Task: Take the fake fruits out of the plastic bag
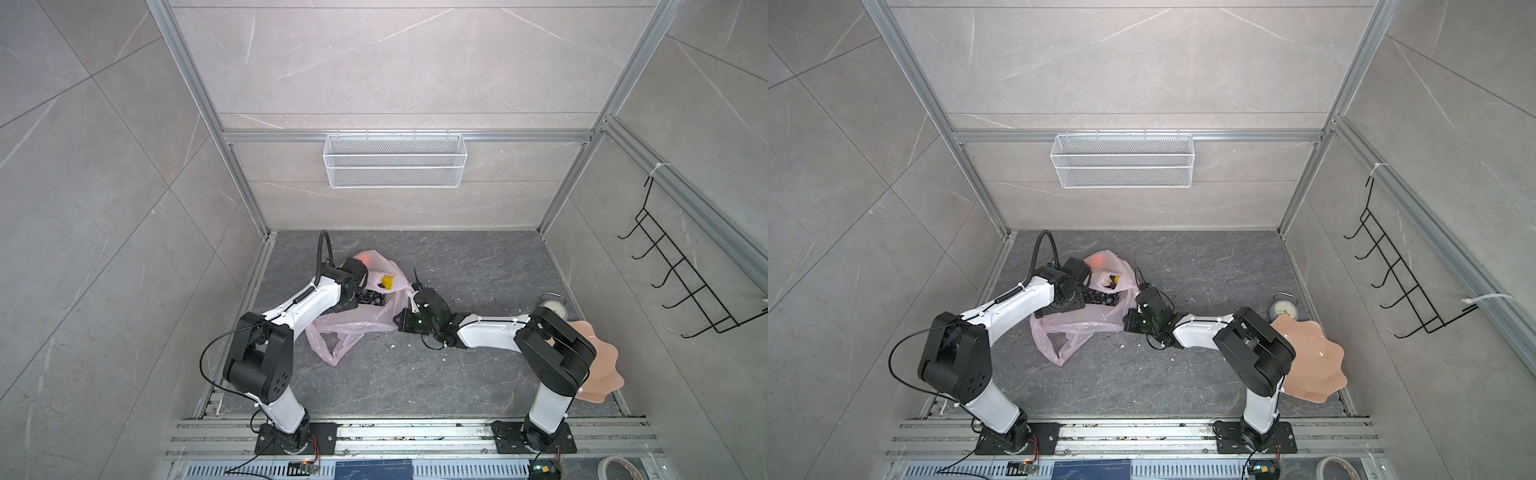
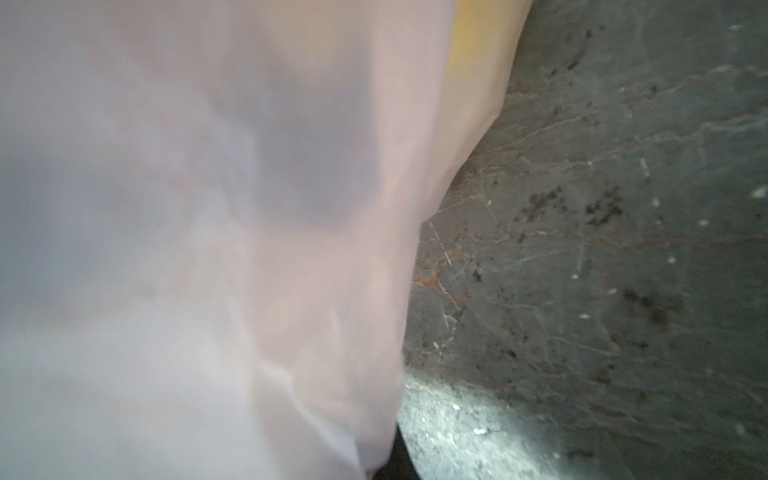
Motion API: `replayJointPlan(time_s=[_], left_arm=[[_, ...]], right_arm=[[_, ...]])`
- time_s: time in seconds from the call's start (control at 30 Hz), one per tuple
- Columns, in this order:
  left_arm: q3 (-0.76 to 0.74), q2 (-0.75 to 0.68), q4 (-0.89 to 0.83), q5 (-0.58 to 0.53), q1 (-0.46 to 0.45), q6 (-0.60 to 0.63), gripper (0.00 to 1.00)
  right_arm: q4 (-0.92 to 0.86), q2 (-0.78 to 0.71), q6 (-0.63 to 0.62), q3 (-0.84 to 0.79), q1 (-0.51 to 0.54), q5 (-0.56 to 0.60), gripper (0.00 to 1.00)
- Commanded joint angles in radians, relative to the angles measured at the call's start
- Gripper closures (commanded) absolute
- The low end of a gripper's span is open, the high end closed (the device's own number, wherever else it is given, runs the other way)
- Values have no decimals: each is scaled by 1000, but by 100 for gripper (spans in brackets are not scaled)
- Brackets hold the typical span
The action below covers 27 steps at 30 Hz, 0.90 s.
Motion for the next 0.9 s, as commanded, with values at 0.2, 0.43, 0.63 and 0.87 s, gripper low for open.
replayJointPlan(time_s=[0.2, 0.43, 0.63, 0.87], left_arm=[[39, 79, 80, -46, 57, 41, 25], [-21, 66, 113, 19, 106, 13, 13], [-32, 88, 170, 53, 143, 31, 43], [-63, 5, 236, 42, 142, 54, 97]], right_arm=[[-20, -15, -31, 9, 6, 19, 92], [-27, -12, -33, 7, 7, 20, 92], [-31, -7, -34, 18, 7, 13, 92], [-57, -20, -38, 13, 4, 36, 94]])
